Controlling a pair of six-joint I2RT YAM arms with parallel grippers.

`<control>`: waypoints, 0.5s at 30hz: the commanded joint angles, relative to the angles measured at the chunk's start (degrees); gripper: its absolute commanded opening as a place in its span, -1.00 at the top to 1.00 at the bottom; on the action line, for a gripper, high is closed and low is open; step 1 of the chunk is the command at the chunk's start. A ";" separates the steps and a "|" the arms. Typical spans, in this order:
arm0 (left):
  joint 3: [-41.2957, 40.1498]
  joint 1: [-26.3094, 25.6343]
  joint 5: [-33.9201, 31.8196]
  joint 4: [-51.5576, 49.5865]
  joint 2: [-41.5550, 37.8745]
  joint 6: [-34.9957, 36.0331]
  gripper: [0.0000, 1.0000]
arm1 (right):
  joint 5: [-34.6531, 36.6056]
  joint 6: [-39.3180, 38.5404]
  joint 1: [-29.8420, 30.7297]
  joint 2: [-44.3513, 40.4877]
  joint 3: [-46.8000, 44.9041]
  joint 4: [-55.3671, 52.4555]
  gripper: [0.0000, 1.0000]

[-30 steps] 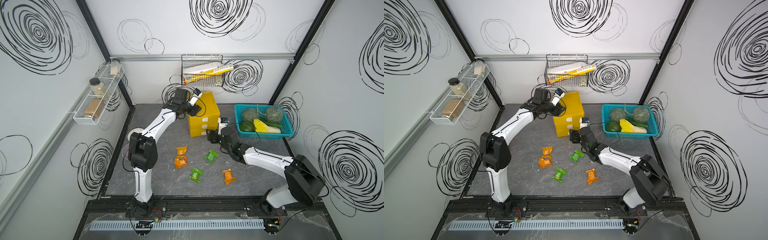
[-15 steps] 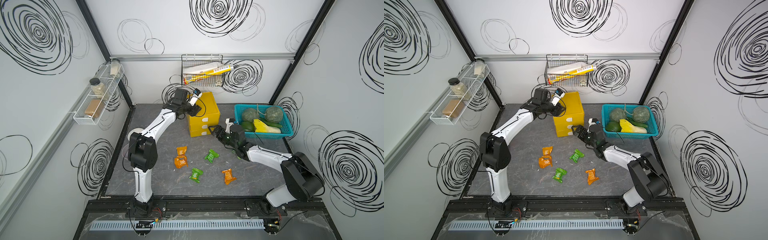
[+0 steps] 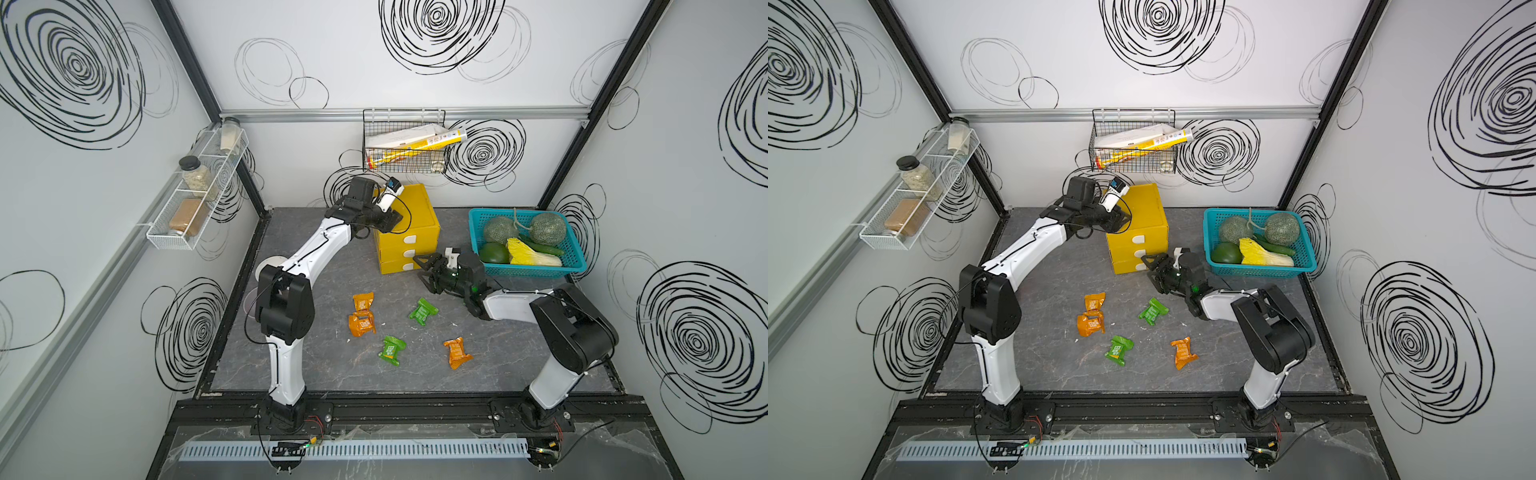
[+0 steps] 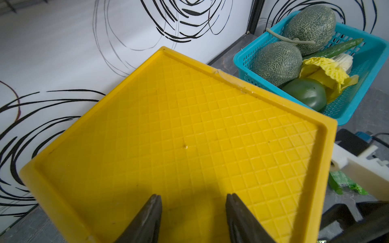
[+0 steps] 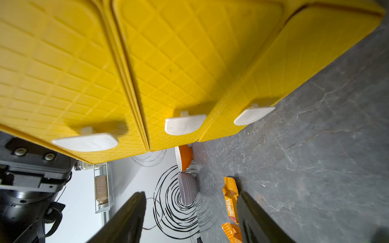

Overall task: Place the cookies into the drawer by color
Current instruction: Open the drawer in the storage box.

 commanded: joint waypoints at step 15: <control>-1.79 0.85 -0.52 -11.22 1.69 0.11 -0.09 | 0.24 4.16 -0.36 9.68 8.87 7.59 -0.31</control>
